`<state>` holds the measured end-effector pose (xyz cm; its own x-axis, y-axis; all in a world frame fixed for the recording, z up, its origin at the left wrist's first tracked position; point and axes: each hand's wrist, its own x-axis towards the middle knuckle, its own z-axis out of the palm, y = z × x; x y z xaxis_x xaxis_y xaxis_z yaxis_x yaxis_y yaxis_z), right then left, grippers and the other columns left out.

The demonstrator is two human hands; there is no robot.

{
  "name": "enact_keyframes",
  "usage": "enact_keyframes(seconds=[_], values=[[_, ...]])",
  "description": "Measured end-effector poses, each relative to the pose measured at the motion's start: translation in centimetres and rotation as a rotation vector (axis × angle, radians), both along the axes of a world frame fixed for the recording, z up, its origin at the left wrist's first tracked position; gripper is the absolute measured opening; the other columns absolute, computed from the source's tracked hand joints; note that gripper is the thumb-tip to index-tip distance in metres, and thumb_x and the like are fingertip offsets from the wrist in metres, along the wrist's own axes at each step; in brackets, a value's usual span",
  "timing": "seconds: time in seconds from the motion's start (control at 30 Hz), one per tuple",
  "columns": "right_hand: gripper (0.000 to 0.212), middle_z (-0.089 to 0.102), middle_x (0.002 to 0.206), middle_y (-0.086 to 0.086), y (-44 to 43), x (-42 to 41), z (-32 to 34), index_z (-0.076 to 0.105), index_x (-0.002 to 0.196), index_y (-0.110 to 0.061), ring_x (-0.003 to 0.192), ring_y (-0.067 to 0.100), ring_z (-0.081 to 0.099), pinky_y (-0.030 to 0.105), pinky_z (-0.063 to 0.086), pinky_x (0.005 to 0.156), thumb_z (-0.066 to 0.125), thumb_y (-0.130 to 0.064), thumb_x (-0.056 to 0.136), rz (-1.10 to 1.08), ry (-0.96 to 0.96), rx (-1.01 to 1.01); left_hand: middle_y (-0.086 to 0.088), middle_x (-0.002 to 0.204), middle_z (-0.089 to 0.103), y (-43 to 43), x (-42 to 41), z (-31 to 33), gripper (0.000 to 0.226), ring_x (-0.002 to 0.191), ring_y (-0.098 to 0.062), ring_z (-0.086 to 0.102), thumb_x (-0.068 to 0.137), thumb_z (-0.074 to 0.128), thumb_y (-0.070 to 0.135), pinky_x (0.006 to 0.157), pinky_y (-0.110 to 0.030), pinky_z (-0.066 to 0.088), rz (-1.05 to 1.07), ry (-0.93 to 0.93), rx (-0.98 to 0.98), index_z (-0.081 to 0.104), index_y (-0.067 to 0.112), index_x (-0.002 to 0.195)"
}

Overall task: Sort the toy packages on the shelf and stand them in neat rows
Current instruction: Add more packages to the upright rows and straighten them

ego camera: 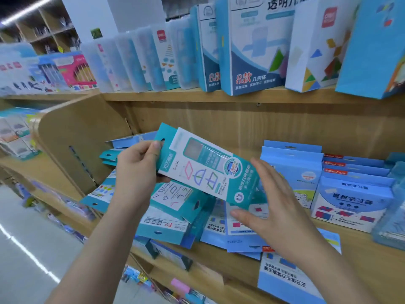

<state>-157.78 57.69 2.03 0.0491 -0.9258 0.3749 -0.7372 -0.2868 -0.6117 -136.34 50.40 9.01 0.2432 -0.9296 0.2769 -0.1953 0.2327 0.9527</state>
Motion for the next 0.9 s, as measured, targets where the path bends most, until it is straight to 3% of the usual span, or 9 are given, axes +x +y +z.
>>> enact_keyframes(seconds=[0.07,0.13,0.2,0.3,0.47,0.57,0.63,0.73,0.9], values=[[0.094,0.000,0.132,-0.044,0.2,1.0,0.1,0.007,0.146,-0.041,0.121,-0.029,-0.006,-0.001,-0.003,0.099,0.067,-0.054,0.075,-0.017,0.042,-0.026,-0.001,0.067,0.069,0.6,0.9,0.2,0.023,0.052,-0.006,0.061,0.099,0.046,0.018,0.040,-0.019,0.048,-0.022,0.028,0.007,0.065,0.017,0.087],[0.093,0.010,0.142,-0.032,0.5,2.1,0.1,0.010,0.146,-0.038,0.134,-0.010,0.004,0.017,0.006,0.108,0.067,-0.053,0.075,-0.066,0.081,-0.050,-0.004,0.071,0.069,1.0,1.9,0.2,0.023,0.053,-0.007,0.062,0.099,0.046,0.018,0.040,-0.018,0.046,-0.053,0.046,0.008,0.066,0.017,0.088],[0.093,0.019,0.149,-0.018,1.0,3.3,0.1,0.011,0.145,-0.037,0.137,0.005,0.008,0.031,0.013,0.108,0.070,-0.053,0.074,-0.147,0.143,-0.086,-0.003,0.070,0.068,1.4,2.8,0.1,0.022,0.052,-0.007,0.061,0.099,0.046,0.018,0.039,-0.017,0.045,-0.093,0.081,0.018,0.066,0.015,0.089],[0.094,0.031,0.145,-0.009,2.1,5.4,0.1,0.019,0.144,-0.031,0.134,0.011,0.018,0.040,0.025,0.101,0.069,-0.057,0.068,-0.238,0.220,-0.107,-0.002,0.066,0.068,2.0,4.2,-0.1,0.022,0.051,-0.008,0.059,0.099,0.047,0.018,0.039,-0.017,0.045,-0.167,0.124,0.044,0.066,0.011,0.093],[0.096,0.044,0.131,-0.008,4.3,8.2,0.0,0.030,0.139,-0.028,0.122,0.009,0.033,0.037,0.025,0.096,0.054,-0.069,0.056,-0.396,0.178,-0.097,-0.007,0.074,0.071,2.7,5.9,-0.5,0.025,0.055,-0.014,0.062,0.094,0.052,0.027,0.042,-0.019,0.049,-0.412,0.279,0.130,0.061,0.010,0.110],[0.092,0.046,0.118,-0.012,6.3,8.9,-0.1,0.037,0.132,-0.031,0.112,0.007,0.039,0.035,0.032,0.093,0.063,-0.068,0.052,-0.452,0.035,-0.045,-0.011,0.086,0.073,3.6,5.3,-0.7,0.037,0.064,-0.020,0.069,0.089,0.053,0.041,0.053,-0.025,0.056,-0.607,0.344,0.185,0.056,0.015,0.114],[0.082,0.042,0.104,-0.016,7.8,9.0,-0.2,0.036,0.122,-0.039,0.104,0.007,0.045,0.032,0.040,0.083,0.072,-0.062,0.052,-0.493,-0.061,-0.049,-0.009,0.089,0.073,5.0,4.0,-1.3,0.041,0.071,-0.024,0.071,0.083,0.057,0.044,0.057,-0.026,0.056,-0.749,0.233,0.231,0.053,0.018,0.115],[0.081,0.040,0.099,-0.017,9.8,8.4,-0.4,0.036,0.118,-0.038,0.099,0.010,0.050,0.029,0.040,0.073,0.075,-0.056,0.050,-0.621,-0.065,-0.054,-0.002,0.094,0.074,8.2,1.0,-3.1,0.041,0.079,-0.021,0.072,0.077,0.062,0.033,0.063,-0.026,0.057,-0.910,0.010,0.211,0.050,0.022,0.114],[0.081,0.046,0.095,-0.009,12.5,5.7,-1.3,0.047,0.117,-0.025,0.089,0.018,0.055,0.034,0.049,0.066,0.072,-0.058,0.048,-0.802,0.005,-0.151,0.005,0.090,0.075,11.3,-4.4,-5.3,0.020,0.075,-0.013,0.071,0.085,0.066,0.012,0.060,-0.023,0.054,-0.893,0.024,0.122,0.059,0.016,0.103]])
